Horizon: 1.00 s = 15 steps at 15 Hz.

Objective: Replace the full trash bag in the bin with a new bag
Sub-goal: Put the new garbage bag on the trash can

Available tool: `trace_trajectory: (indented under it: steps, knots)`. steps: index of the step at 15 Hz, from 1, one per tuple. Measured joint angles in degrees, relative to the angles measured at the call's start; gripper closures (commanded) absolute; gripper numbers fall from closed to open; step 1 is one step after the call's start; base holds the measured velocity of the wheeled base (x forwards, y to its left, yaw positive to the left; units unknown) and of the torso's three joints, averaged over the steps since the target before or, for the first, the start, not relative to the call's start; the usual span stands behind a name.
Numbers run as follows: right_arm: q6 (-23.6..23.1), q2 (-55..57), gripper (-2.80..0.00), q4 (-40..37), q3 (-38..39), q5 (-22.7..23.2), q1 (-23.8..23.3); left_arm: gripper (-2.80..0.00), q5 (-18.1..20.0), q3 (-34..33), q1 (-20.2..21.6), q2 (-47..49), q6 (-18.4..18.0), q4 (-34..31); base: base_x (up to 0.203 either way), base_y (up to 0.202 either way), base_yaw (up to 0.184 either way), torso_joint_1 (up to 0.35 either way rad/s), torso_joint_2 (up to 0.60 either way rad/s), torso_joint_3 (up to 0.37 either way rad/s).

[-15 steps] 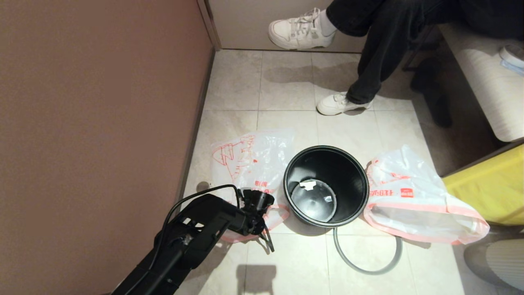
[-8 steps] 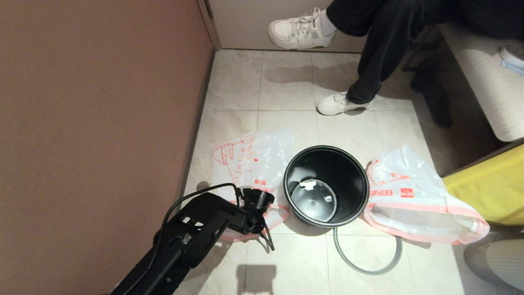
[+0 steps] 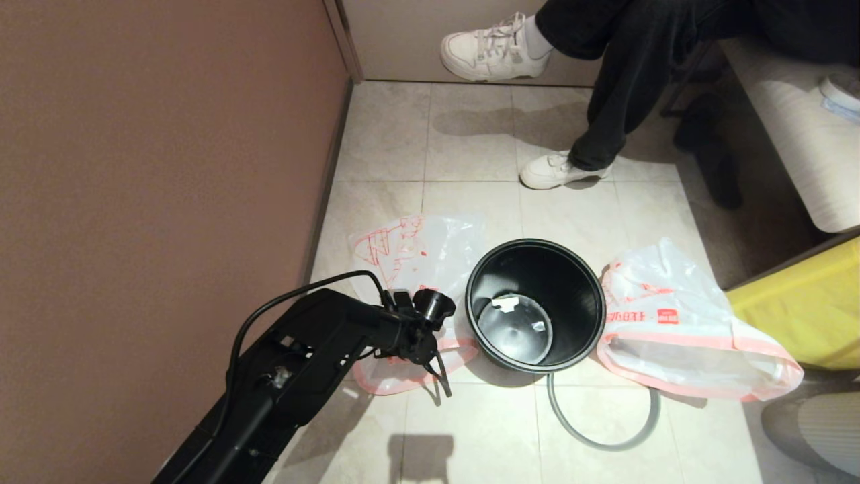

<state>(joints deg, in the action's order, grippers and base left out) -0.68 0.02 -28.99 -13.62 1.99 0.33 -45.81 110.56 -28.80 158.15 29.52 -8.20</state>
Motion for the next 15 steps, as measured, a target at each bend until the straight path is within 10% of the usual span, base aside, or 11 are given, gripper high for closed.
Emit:
trace_trajectory:
  steps: [9,15]
  knots:
    - [1.8,0.0,0.00,0.0,0.0,0.0,0.0,0.00,0.4,0.4,-2.0,-10.0,8.9,-26.6,0.000,0.000,0.000,0.000,0.00,0.000]
    - [4.9,0.0,0.00,-0.3,-1.0,0.5,0.0,0.00,0.4,0.5,-2.5,-16.2,10.2,-33.4,0.000,0.000,0.000,0.000,0.00,0.000]
